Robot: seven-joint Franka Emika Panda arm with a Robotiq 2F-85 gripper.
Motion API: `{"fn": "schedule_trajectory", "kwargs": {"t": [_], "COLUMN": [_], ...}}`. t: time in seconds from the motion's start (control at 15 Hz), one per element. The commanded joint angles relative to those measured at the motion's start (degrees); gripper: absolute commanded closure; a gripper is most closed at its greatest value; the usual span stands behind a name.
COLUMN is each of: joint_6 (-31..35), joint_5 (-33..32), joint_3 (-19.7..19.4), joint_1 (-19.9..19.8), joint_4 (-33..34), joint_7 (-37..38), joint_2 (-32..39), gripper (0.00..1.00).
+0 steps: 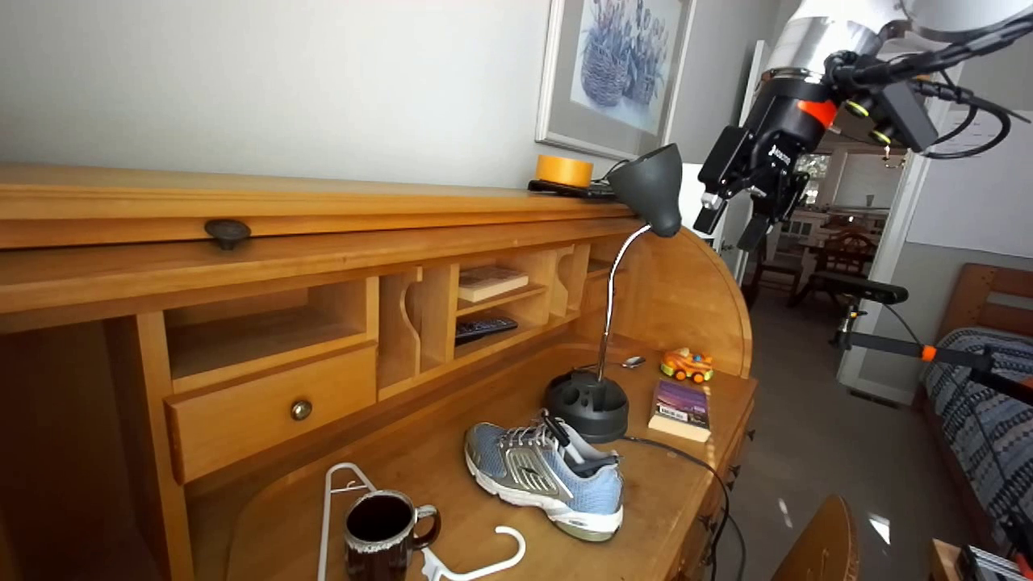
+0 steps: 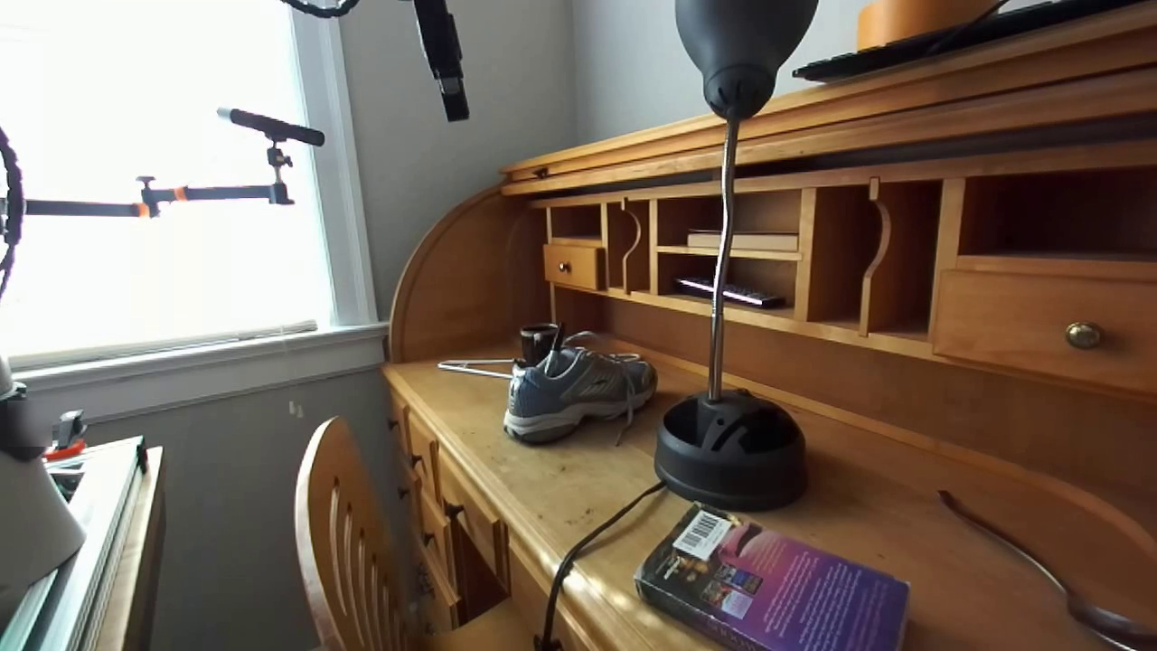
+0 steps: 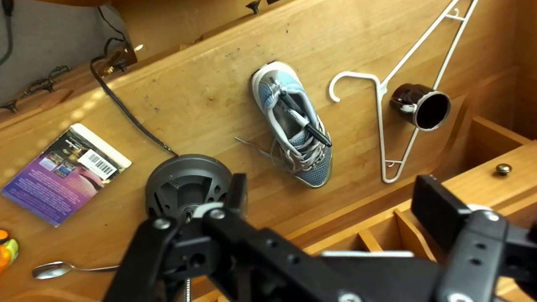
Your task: Put the book on top of the mug
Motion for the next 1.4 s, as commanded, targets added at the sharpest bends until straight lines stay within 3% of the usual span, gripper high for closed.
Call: {"fn": "schedule_trajectory", "kwargs": {"t": [0.0, 0.27, 0.53, 0.93, 1.0, 1.33], "joint_6": [2.5, 6.2, 14.7, 24.5, 21.9, 23.7], "joint_5": [-2.4, -3.4, -2.7, -5.6, -4.1, -4.4], "joint_3": [-4.0, -9.3, -14.6, -16.9, -16.5, -16.5], "joint_1": [1.1, 0.7, -1.0, -4.9, -4.3, -5.1], "joint_4": [-1.3, -3.2, -3.9, -3.4, -3.8, -3.4], "joint_7": [-12.7, -26.6, -32.9, -33.5, -34.0, -34.0], "joint_2": [3.3, 8.2, 14.4, 22.7, 20.0, 22.5], "gripper": [0.0, 0.0, 0.0, 0.0, 0.0, 0.0]}}
